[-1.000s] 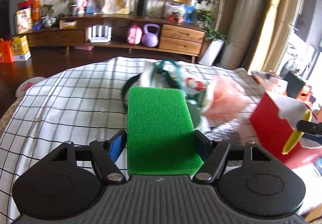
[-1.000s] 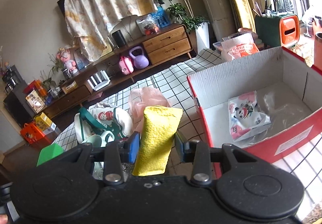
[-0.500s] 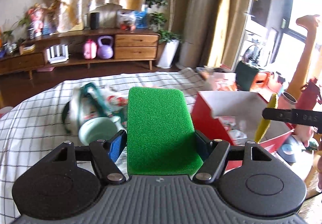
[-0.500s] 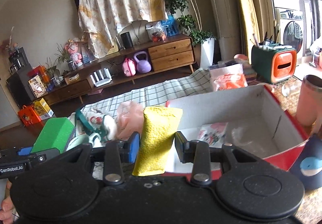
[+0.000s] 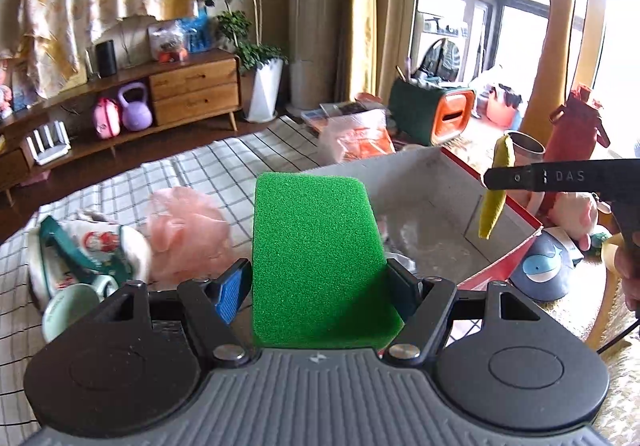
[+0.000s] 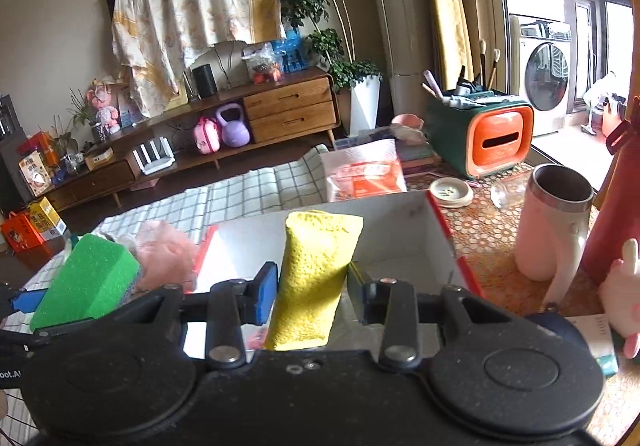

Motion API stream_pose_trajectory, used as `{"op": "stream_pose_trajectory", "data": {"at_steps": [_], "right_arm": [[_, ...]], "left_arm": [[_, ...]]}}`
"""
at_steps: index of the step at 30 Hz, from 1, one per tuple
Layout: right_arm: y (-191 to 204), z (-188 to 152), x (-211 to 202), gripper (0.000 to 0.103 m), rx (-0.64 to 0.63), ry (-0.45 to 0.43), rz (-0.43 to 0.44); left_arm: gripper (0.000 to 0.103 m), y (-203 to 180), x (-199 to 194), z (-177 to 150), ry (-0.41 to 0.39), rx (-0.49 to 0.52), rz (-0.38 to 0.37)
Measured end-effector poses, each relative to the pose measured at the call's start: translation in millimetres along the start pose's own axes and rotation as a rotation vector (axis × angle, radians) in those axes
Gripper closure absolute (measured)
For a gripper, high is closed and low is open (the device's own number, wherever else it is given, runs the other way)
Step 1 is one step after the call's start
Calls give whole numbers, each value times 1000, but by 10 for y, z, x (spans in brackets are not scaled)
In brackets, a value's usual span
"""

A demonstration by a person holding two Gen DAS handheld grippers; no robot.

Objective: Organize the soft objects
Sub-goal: 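Carry the green and yellow sponges with both grippers over the red box, then open the right gripper to drop the yellow sponge while the left gripper releases the green sponge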

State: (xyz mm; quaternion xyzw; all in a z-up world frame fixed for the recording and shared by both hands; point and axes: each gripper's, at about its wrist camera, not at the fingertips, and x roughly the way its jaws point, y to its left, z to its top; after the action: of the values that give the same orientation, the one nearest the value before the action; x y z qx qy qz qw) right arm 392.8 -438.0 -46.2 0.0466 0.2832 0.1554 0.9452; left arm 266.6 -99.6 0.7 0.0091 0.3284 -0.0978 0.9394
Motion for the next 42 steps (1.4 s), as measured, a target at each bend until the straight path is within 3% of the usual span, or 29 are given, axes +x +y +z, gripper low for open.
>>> {"op": "stream_pose_trajectory", "data": {"at_steps": [5,11,20,29,31,32,33,42], "right_arm": [[-287,67,183,66,-27,19,-54],[-472,56,475,67,-88,114,-36],[-422,-64,700,67,-246,248,20],[-379,-145,955,69,-257,317,38],[-381,-157,1022,74,-249,325,40],[-394,-161,1071,86,-240,334,45],[-399,-167,1121,91,-228,348,49],[-419,-221,1167,82,-207,359,54]], "left_arm": [[31,-227,300,162,41,14,-30],[31,-422,721,317,118,16,-68],[31,-523,1344,421,217,-13,-80],[31,-586,1742,361,279,-22,-78],[31,-563,1821,351,305,-47,-80],[31,-557,1854,347,311,-52,-81],[31,-561,1873,340,314,-48,-80],[30,-574,1974,325,377,-44,-87]]}}
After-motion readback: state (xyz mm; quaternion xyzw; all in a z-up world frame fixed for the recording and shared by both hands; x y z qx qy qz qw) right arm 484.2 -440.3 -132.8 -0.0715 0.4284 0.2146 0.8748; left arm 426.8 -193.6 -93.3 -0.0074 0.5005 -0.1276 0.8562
